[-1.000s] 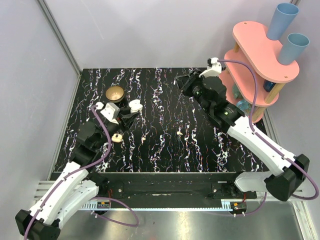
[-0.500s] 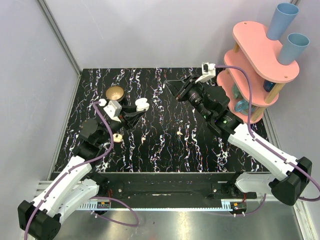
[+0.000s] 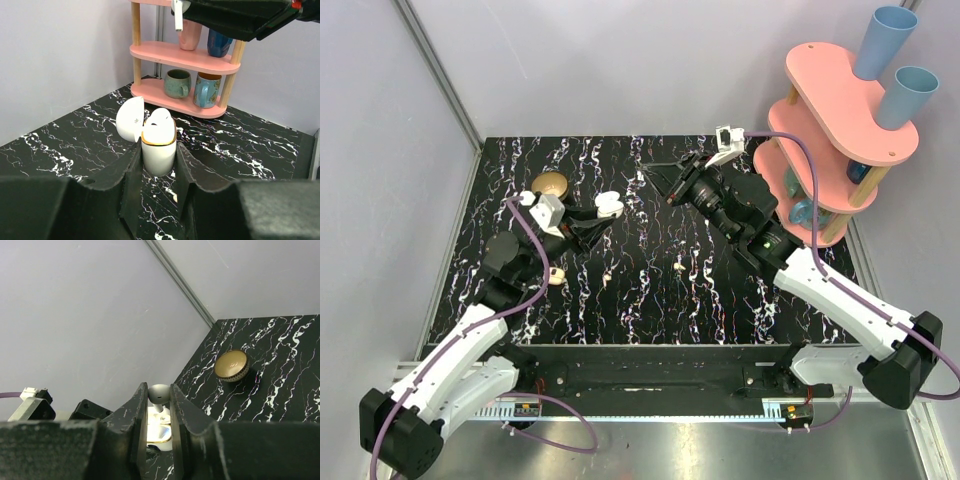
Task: Insert the wireless bluetooth earbuds into the charging case
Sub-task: Insert the left earbud into the left side groove of the charging case.
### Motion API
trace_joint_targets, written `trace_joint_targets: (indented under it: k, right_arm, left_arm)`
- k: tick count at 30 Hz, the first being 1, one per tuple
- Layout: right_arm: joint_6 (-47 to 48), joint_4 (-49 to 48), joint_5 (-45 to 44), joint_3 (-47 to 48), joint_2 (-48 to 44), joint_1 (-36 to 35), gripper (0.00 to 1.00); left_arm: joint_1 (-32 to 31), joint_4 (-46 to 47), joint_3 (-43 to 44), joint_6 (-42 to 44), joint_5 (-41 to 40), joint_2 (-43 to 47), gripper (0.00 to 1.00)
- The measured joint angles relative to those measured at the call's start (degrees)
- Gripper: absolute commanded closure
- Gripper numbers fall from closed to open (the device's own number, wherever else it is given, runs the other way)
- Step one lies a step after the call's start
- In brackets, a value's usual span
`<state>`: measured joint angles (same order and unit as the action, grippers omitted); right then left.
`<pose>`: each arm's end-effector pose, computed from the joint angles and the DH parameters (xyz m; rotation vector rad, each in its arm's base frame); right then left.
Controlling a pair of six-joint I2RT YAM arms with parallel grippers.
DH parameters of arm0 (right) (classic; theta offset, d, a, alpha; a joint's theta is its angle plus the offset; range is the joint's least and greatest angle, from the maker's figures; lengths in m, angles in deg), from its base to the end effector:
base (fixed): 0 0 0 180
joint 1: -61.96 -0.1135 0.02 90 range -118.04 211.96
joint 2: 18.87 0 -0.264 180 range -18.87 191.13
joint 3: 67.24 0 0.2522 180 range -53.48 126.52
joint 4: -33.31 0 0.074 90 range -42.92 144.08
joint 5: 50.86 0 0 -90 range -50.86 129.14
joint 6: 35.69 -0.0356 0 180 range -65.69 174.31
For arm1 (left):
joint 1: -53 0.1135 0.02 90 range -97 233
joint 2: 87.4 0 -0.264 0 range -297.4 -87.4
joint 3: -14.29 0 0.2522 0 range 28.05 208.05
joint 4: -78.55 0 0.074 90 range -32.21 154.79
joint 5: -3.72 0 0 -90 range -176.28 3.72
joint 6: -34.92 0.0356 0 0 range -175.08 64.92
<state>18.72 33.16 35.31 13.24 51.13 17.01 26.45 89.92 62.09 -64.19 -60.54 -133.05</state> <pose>0.2036 0.1999 0.4277 -0.0613 1.4791 1.1145 0.1636 -0.0990 0.3365 0.5920 1.2761 -0.8188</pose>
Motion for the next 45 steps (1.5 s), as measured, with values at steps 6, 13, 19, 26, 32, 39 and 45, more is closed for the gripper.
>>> trace_joint_targets:
  k: [6,13,19,26,32,39,45]
  right_arm:
    - [0.0,-0.2,0.6,0.0,0.3,-0.1,1.0]
    - [-0.5,-3.2,1.9,0.0,0.4,-0.5,1.0]
    - [-0.7,-5.2,1.9,0.0,1.8,-3.1,1.0]
    - [0.3,-5.3,1.8,-0.2,3.5,-7.3,1.0]
    - [1.5,-5.5,1.4,-0.9,3.9,-8.4,1.0]
    - [2.4,-5.2,0.1,-1.1,4.6,-8.5,1.0]
    - [2.4,-4.5,-0.1,-1.0,5.8,-8.5,1.0]
  left_arm:
    - [0.0,1.7,0.1,-0.5,0.1,-1.4,1.0]
    - [0.0,3.4,0.1,-1.4,1.1,-2.7,1.0]
    - [0.0,4.8,0.1,-1.9,1.1,-2.8,1.0]
    - [-0.1,5.5,0.1,-2.6,1.1,-2.8,1.0]
    - [-0.1,5.4,0.1,-3.0,1.0,-2.5,1.0]
    - [-0.2,5.1,0.4,-2.9,1.0,-1.7,1.0]
    - [-0.2,4.7,0.8,-2.7,1.0,-1.5,1.0]
